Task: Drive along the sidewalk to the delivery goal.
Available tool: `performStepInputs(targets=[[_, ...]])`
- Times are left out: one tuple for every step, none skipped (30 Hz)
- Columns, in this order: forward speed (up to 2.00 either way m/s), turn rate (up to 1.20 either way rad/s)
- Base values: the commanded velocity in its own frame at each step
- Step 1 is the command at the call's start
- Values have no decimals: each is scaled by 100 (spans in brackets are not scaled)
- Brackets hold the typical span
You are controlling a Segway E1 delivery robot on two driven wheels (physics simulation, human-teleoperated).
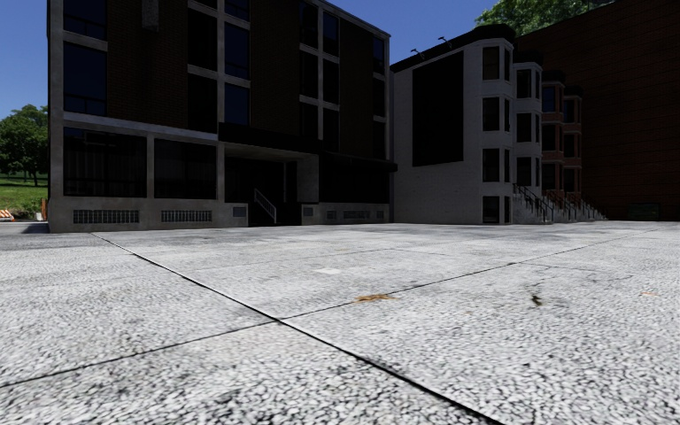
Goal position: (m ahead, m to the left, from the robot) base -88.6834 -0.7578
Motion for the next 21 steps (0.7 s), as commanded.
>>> performStepInputs(targets=[[0, 0], [0, 0], [0, 0], [0, 0], [0, 0], [0, 0], [0, 0], [0, 0], [0, 0], [0, 0], [0, 0], [0, 0], [0, 0], [0, 0], [0, 0], [0, 0], [0, 0], [0, 0], [0, 0], [0, 0], [0, 0]])
